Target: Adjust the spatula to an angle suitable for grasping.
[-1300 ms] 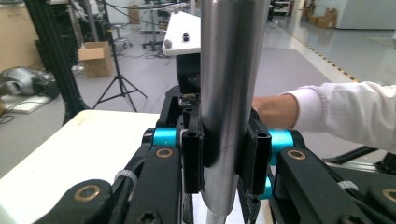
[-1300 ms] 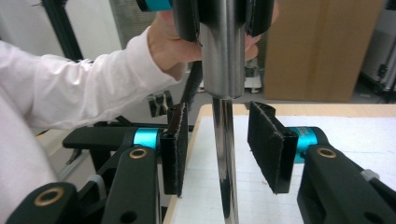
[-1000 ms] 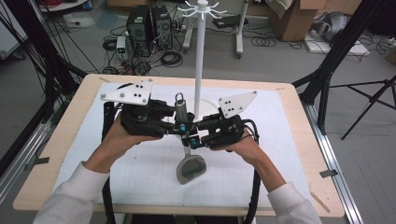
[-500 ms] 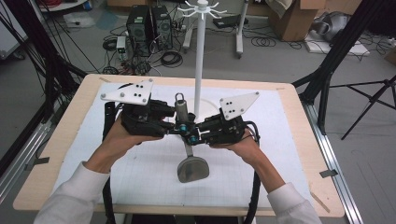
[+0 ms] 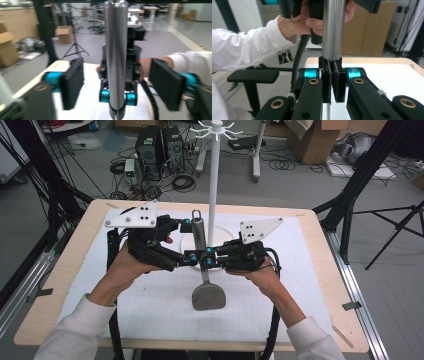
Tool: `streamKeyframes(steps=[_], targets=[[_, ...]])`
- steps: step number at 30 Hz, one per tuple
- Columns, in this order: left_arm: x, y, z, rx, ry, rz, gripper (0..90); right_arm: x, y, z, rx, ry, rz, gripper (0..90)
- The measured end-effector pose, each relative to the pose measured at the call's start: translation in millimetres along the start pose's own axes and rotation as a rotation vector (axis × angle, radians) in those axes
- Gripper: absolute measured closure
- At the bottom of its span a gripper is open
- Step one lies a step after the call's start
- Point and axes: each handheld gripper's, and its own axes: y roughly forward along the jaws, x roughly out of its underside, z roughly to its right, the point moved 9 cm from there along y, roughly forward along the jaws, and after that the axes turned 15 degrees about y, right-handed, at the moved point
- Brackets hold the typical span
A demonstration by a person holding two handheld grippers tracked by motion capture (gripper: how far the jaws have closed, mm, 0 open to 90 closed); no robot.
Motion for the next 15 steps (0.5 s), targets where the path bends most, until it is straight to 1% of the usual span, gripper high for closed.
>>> streamKeyframes(steps=[1,2,3,7,8,9,11,12,13,14,15], targets=[[0.0,0.0,0.0,0.000,0.000,0.000,20.9,-0.9,-0.1,1.1,0.011,0.003,0.009,87.9],[0.5,-0.2,-1.4,-0.017,-0.004,-0.006,20.9,-0.9,-0.1,1.1,0.011,0.003,0.009,87.9],[0.8,-0.5,-2.8,-0.030,-0.005,-0.011,18.6,-1.6,-0.2,2.0,0.014,0.005,0.015,87.8],[1.5,-2.6,-8.3,-0.071,-0.023,-0.017,13.6,-1.8,0.6,5.1,0.043,0.014,0.014,87.9],[1.5,-2.8,-9.1,-0.077,-0.025,-0.016,13.4,-2.3,1.0,6.1,0.052,0.012,0.019,87.9],[2.1,-4.1,-10.2,-0.083,-0.024,-0.020,13.2,-2.9,0.1,8.5,0.071,0.015,0.021,87.9],[2.5,-4.9,-10.9,-0.088,-0.020,-0.025,13.1,-3.1,-0.2,8.2,0.065,0.021,0.023,87.9],[2.7,-5.7,-11.6,-0.090,-0.021,-0.026,13.1,-4.1,-0.5,9.6,0.073,0.020,0.033,87.9],[2.6,-5.9,-12.2,-0.095,-0.026,-0.023,13.1,-3.6,-1.5,9.2,0.073,0.034,0.029,87.9],[3.3,-7.2,-13.7,-0.102,-0.022,-0.030,12.8,-4.3,-1.9,10.9,0.084,0.029,0.035,87.9],[3.4,-7.5,-14.5,-0.109,-0.024,-0.032,12.4,-4.2,-2.1,11.0,0.084,0.029,0.034,87.8]])
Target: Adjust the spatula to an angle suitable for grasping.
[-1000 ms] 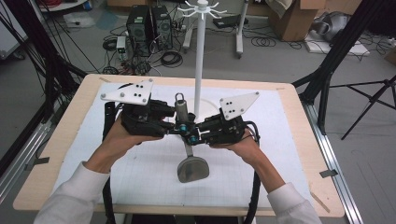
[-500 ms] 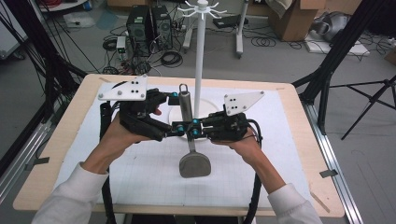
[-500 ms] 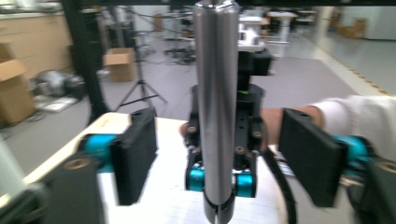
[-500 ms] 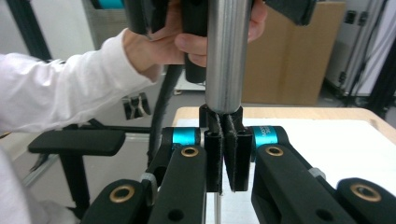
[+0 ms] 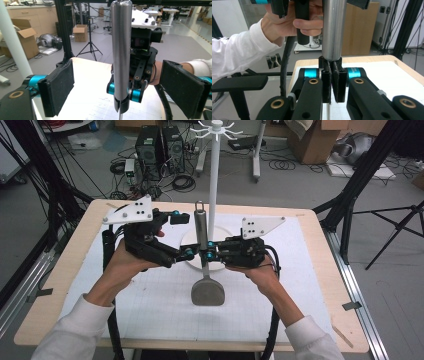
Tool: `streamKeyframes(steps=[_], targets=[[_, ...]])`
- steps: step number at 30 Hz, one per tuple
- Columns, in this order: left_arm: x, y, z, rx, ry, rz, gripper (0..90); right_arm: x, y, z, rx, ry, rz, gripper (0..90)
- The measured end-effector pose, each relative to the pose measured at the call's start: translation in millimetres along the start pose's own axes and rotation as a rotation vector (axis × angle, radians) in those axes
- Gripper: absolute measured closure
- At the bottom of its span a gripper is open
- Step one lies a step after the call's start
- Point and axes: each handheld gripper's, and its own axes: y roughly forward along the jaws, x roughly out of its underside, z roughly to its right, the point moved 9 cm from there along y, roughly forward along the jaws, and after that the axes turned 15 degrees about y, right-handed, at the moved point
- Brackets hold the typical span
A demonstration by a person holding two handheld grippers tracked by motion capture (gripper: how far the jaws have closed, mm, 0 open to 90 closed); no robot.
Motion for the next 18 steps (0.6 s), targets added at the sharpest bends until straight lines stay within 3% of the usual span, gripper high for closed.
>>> streamKeyframes(steps=[6,13,14,18], targets=[[4.1,-2.9,-2.3,-0.016,0.003,-0.017,5.6,-1.2,-5.5,4.3,0.018,0.018,0.014,87.9],[17.3,-12.3,-6.9,-0.035,-0.002,-0.043,5.5,-1.8,-14.1,9.6,0.041,0.027,0.027,87.8],[23.6,-16.1,-8.8,-0.061,0.010,-0.058,5.5,-2.0,-17.1,10.8,0.048,0.030,0.032,87.8],[31.3,-23.1,-12.2,-0.087,0.010,-0.061,5.5,-2.2,-20.3,11.7,0.054,0.035,0.034,87.8]])
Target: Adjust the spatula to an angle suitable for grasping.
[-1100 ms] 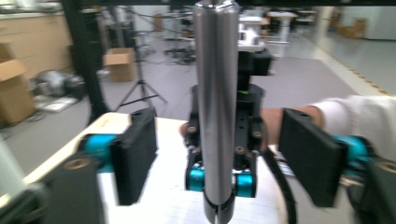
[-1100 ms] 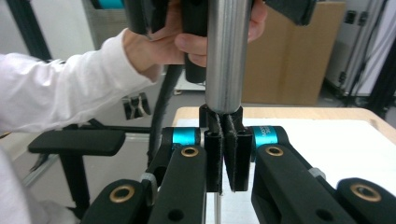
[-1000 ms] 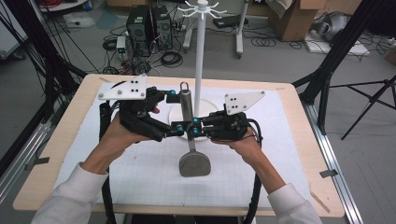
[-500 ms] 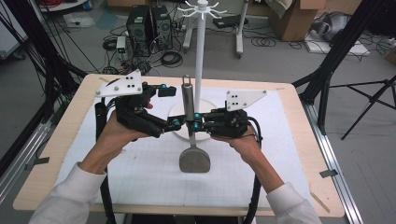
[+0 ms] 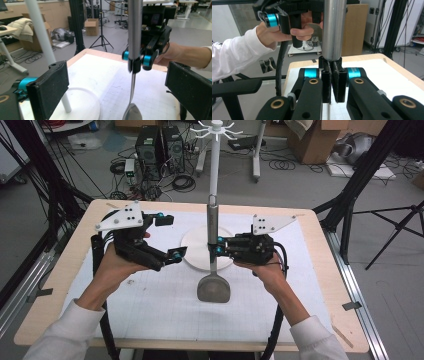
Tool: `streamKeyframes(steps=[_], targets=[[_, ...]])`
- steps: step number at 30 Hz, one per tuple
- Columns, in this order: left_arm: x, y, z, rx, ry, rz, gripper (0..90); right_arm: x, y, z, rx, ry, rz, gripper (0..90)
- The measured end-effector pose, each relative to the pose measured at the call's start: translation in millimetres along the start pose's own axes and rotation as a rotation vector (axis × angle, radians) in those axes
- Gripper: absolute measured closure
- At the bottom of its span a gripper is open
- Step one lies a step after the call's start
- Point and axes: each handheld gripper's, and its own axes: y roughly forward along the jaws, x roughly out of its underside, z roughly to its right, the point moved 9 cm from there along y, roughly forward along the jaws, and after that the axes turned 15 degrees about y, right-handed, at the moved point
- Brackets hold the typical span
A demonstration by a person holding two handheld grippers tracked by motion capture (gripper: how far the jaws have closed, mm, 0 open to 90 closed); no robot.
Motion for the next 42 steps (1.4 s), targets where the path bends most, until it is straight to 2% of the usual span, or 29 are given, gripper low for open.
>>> streamKeyframes(steps=[2,4,10,15,21,33,42], targets=[[5.7,-3.5,-1.9,-0.018,0.004,-0.006,5.3,0.1,-1.6,1.1,0.004,0.001,-0.003,87.8],[12.2,-7.7,-5.2,-0.061,0.004,-0.009,1.7,0.0,-2.7,2.7,0.008,0.001,-0.001,87.8],[32.7,-19.3,-6.1,-0.068,0.005,-0.025,1.7,0.0,-7.5,6.8,0.017,0.008,0.000,87.8],[48.2,-28.4,-7.9,-0.107,0.008,-0.046,1.7,0.0,-11.8,8.7,0.029,0.014,-0.001,87.8],[67.1,-42.6,-12.1,-0.157,-0.011,-0.056,1.7,-3.8,-18.3,10.3,0.039,0.010,0.009,87.8],[96.1,-55.8,-14.7,-0.187,-0.014,-0.080,1.7,-4.5,-22.7,12.8,0.051,0.016,0.003,87.8],[106.3,-59.8,-15.5,-0.193,-0.026,-0.092,1.7,-4.5,-21.2,14.7,0.046,0.017,-0.008,87.8]])
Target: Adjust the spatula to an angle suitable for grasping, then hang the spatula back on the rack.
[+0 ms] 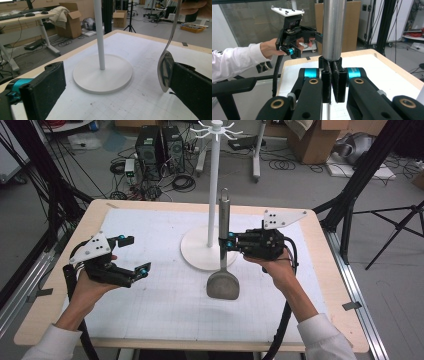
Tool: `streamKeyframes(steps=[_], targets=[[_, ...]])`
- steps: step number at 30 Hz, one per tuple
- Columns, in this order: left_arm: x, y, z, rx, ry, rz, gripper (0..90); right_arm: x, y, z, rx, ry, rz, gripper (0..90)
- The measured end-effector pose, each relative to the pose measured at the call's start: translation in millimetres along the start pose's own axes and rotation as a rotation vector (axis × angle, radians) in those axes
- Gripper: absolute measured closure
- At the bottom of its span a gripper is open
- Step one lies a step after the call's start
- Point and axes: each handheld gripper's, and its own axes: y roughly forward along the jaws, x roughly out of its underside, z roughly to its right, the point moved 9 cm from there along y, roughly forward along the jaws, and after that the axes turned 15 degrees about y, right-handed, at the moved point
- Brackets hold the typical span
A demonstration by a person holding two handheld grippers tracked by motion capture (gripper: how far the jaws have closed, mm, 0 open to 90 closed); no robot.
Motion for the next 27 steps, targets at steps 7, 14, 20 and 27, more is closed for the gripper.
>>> streamKeyframes(steps=[7,14,20,27], targets=[[8.6,-0.4,-0.6,0.001,-0.012,-0.003,1.7,-3.2,0.3,3.6,-0.001,0.003,0.006,87.8],[14.7,-0.4,-1.1,0.001,-0.014,-0.003,1.7,-5.4,1.6,6.1,-0.003,0.005,-0.005,87.8],[19.0,-0.3,3.8,0.033,-0.017,0.002,1.7,-10.8,5.1,10.8,0.002,0.012,-0.022,87.8],[26.3,-1.3,5.4,0.044,-0.009,0.001,1.7,-23.2,7.6,20.5,0.012,0.019,-0.012,87.8]])
